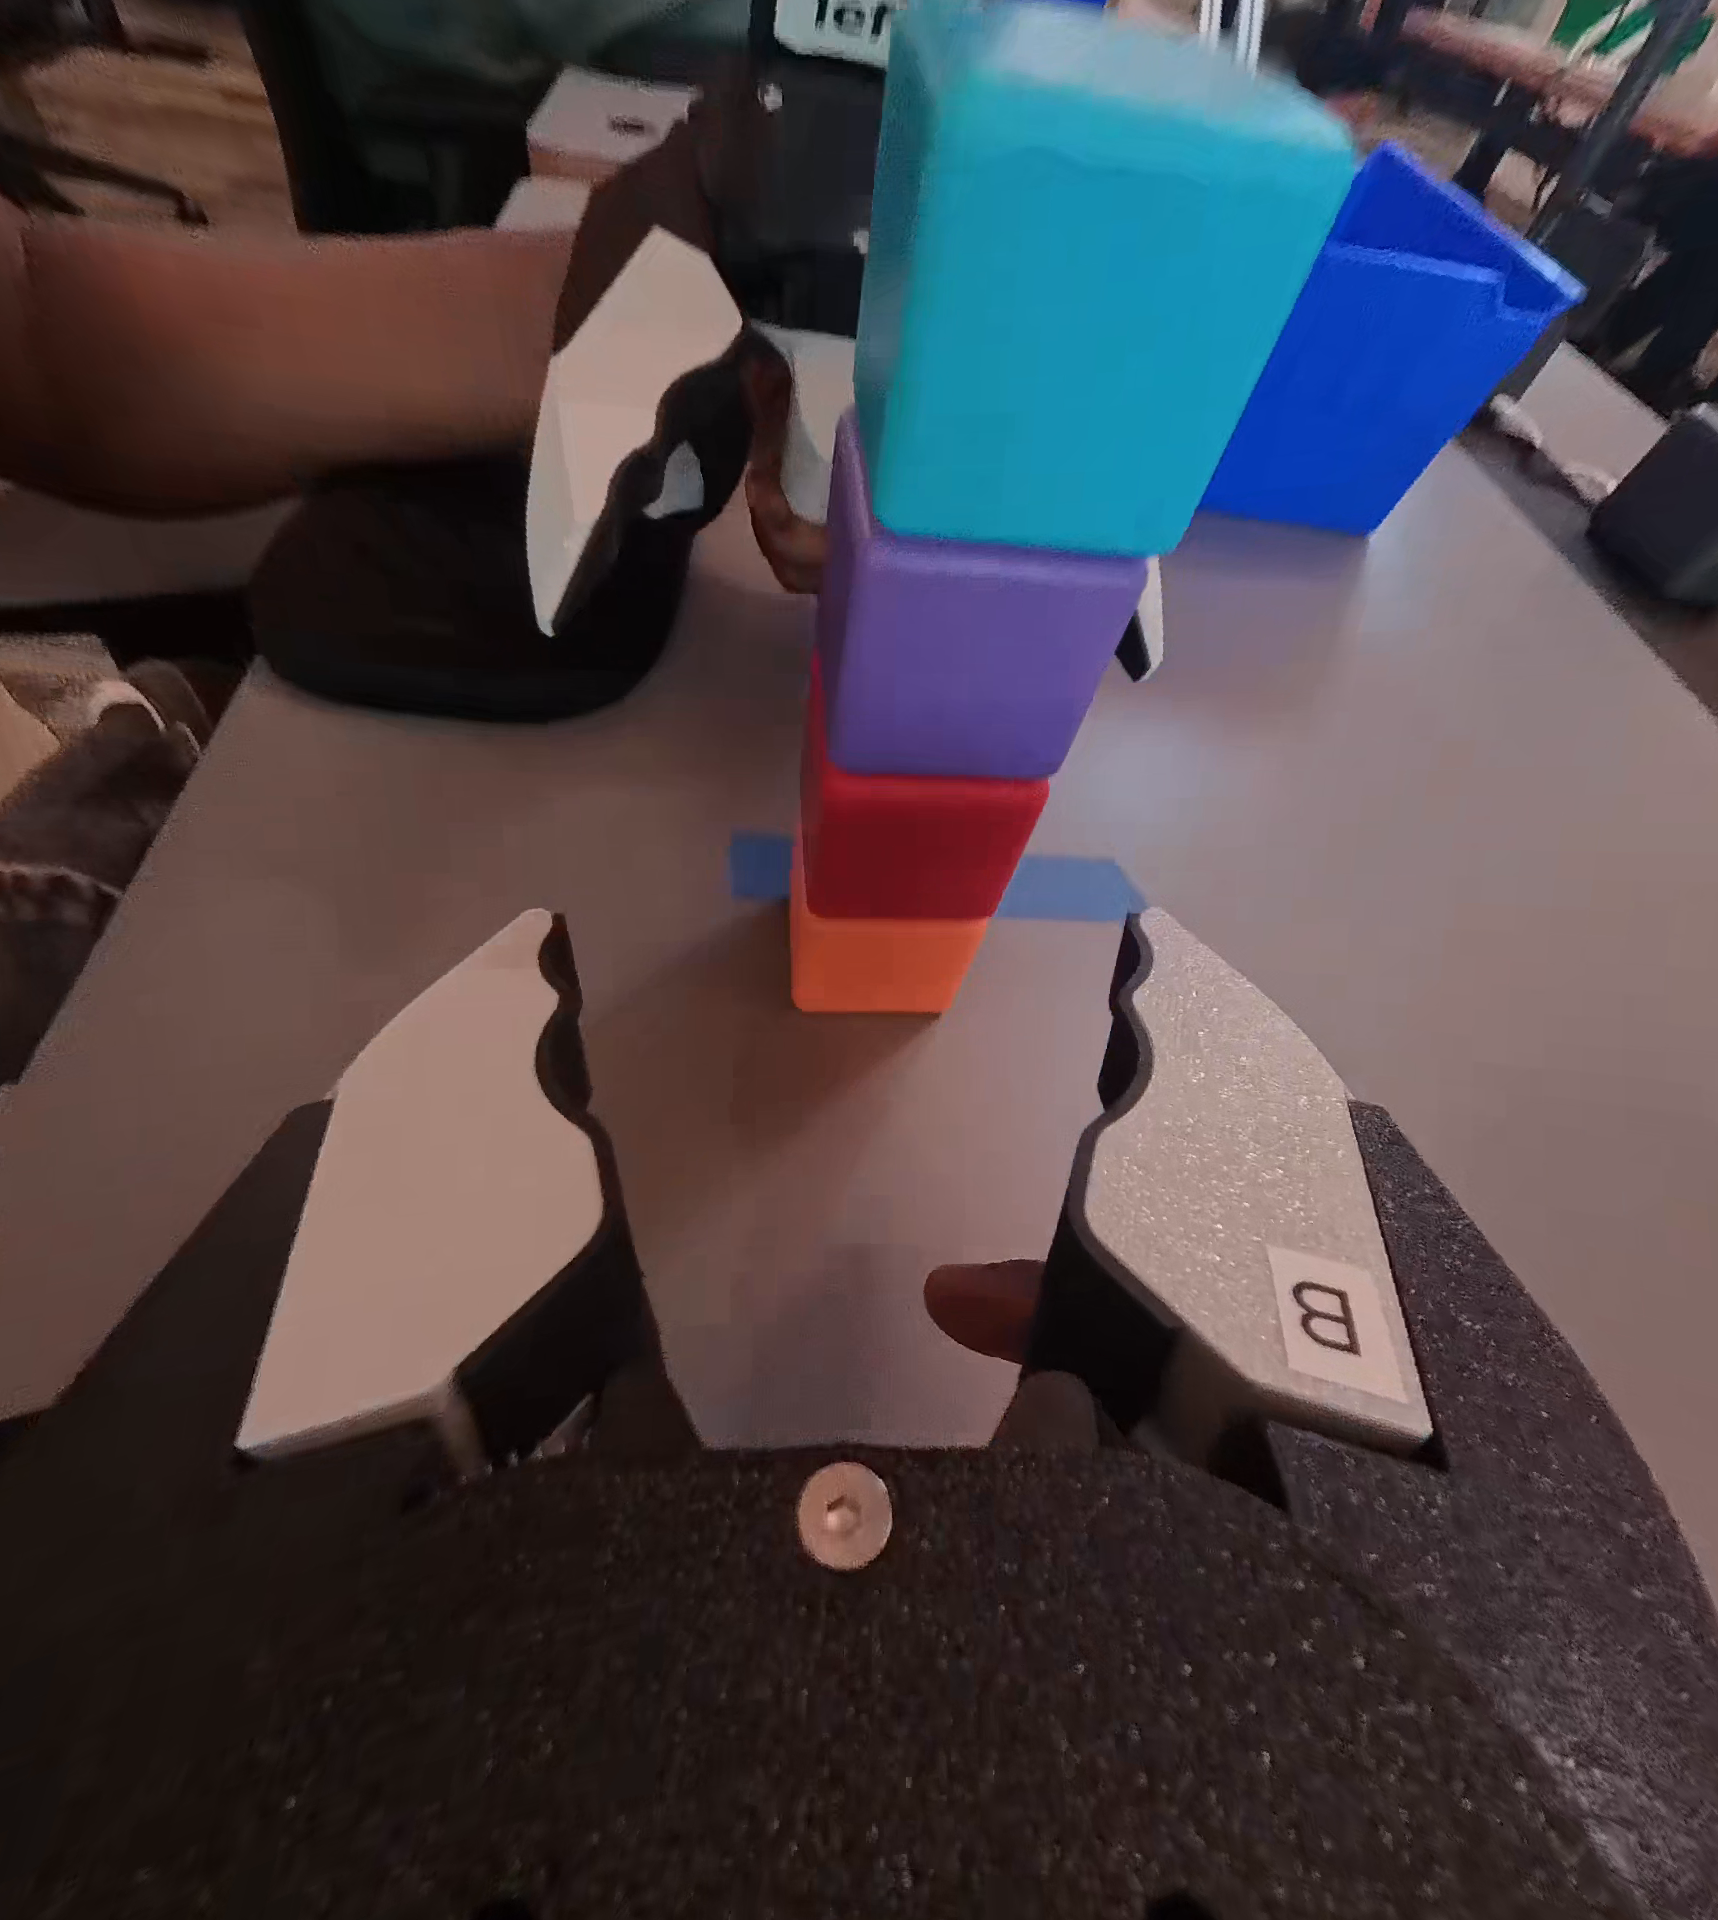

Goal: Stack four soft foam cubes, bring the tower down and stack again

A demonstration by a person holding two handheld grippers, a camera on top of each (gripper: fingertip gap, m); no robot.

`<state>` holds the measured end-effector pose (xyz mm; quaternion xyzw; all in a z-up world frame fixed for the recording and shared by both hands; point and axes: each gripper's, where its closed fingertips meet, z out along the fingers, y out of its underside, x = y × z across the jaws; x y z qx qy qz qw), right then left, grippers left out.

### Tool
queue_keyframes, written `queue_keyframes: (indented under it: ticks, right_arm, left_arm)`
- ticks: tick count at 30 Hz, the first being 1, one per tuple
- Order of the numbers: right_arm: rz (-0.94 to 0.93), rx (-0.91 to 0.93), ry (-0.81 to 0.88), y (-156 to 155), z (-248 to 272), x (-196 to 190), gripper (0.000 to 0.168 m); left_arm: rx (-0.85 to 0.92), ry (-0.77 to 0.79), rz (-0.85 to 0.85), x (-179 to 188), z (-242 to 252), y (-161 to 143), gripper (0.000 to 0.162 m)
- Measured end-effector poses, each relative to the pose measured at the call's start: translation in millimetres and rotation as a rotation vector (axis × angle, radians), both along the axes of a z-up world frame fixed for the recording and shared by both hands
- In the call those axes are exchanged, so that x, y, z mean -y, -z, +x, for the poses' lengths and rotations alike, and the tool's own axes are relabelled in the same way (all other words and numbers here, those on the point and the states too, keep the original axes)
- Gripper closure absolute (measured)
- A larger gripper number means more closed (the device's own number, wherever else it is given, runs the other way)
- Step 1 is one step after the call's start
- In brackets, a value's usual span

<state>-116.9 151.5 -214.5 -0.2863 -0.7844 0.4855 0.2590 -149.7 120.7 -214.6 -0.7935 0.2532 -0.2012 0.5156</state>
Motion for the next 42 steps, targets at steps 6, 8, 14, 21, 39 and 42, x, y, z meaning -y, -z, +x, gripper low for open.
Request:
queue_keyframes:
  ticks: [6, 8, 14, 21, 39, 42]
  right_arm:
    - [-0.083, -0.038, 0.003, -13, -4, 5, 0.070]
    - [-0.158, -0.109, 0.006, -31, -6, 7, 0.070]
    - [-0.380, -0.313, 0.017, -82, -6, 6, 0.070]
    - [-0.396, -0.284, 0.013, -85, -7, 7, 0.069]
    - [0.470, 0.308, -0.053, -92, -39, 16, 0.108]
    - [0.524, 0.323, -0.096, -90, -40, 19, 0.123]
  left_arm:
    - [0.042, 0.020, 0.066, -3, 8, -11, 0.034]
    - [0.108, 0.019, 0.148, -4, 10, -28, 0.036]
    - [0.387, -0.009, 0.395, 1, -1, -85, 0.046]
    - [0.367, -0.099, 0.386, -4, -16, -83, 0.054]
    - [0.145, -0.089, 0.235, -27, 11, -37, 0.112]
    - [0.143, -0.088, 0.236, -27, 11, -37, 0.112]
